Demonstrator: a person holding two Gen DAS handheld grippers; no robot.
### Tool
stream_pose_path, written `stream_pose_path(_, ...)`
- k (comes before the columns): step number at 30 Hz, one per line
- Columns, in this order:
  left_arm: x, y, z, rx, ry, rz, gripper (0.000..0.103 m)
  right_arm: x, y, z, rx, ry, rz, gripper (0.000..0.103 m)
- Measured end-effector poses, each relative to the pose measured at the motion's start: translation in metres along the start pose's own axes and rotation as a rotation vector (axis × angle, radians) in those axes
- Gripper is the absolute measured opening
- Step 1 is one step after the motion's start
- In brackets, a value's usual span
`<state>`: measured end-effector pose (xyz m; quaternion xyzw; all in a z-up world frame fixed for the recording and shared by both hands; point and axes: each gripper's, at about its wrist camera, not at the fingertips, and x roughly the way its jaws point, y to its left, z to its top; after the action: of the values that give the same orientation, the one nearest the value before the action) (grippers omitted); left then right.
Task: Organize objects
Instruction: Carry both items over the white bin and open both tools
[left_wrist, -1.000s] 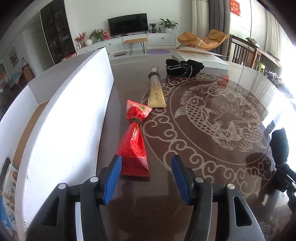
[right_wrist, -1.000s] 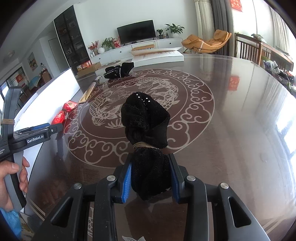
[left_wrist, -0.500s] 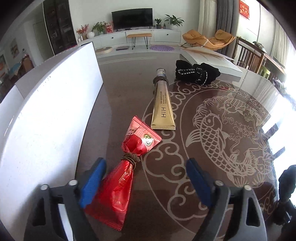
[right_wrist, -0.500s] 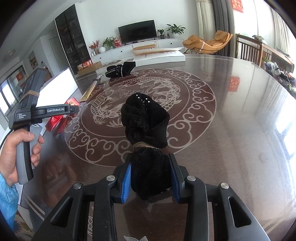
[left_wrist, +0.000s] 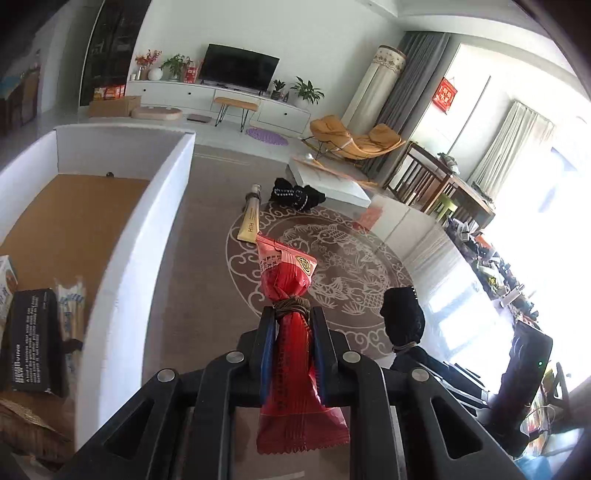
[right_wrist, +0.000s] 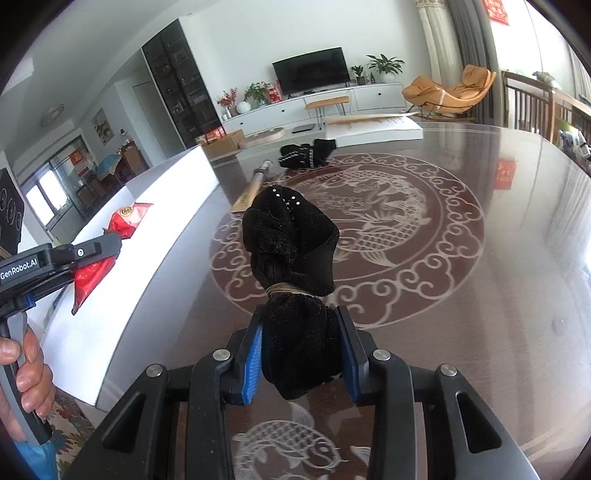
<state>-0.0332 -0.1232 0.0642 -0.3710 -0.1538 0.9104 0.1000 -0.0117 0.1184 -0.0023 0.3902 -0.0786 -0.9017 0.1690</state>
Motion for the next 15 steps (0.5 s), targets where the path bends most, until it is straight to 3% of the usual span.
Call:
stream_pose_path(5, -0.08, 0.057, 0.028, -0.02, -0.127, 0.166, 0.018, -0.009, 0.106, 0.038, -0.125, -0.002, 0.208, 0.036)
stream_pose_path(8, -0.096, 0.108, 0.03, -0.07, -0.121, 0.33, 0.018, 0.003, 0.17, 0.058, -0.165, 0.04, 0.345, 0.036)
stream_pose_path(10, -0.094, 0.136, 0.028, -0.087, -0.083, 0.426, 0.022, 0.017, 0.206, 0.065, -0.18, 0.078, 0.416, 0.044)
stream_pose_path(11, -0.091, 0.146, 0.026, -0.09, -0.05, 0.468, 0.032, 0.027, 0.221, 0.066, -0.187, 0.115, 0.444, 0.05)
stream_pose_path(12, -0.087, 0.154, 0.023, -0.099, -0.027, 0.499, 0.054, 0.038, 0.234, 0.064, -0.195, 0.162, 0.467, 0.063)
stream_pose_path(14, -0.091, 0.16, 0.017, -0.123, -0.05, 0.525, 0.076, 0.05, 0.245, 0.06, -0.197, 0.204, 0.463, 0.068)
stream_pose_path(15, -0.097, 0.161, 0.013, -0.129, -0.08, 0.526, 0.08, 0.05, 0.243, 0.058, -0.191, 0.195, 0.457, 0.068)
